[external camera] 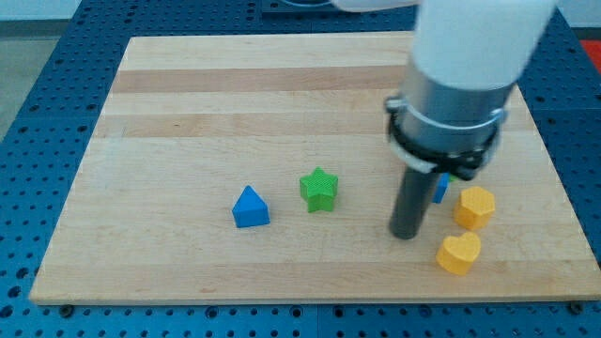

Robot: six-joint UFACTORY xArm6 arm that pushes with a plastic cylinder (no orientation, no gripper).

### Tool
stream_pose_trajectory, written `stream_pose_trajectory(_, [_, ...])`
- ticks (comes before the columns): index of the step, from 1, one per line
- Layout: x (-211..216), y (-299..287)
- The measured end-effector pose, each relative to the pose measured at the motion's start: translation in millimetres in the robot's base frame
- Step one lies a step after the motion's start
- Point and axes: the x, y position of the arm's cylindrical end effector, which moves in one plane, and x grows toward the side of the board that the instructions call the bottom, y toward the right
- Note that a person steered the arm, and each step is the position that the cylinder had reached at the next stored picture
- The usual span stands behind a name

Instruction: Move the green star towards the center

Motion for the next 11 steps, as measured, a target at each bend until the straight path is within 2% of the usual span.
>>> stream_pose_trajectory(1, [1,-58])
stream_pose_trajectory(2, [1,-84])
stream_pose_trajectory(3, [-1,-77])
stream_pose_trajectory(5, [-59,-48])
stream_pose_trajectory(6, [-56,-48])
stream_pose_trajectory(7, [-33,-48])
stream_pose_trajectory(9, [-50,-78])
stream_pose_trajectory(11, [-50,-119])
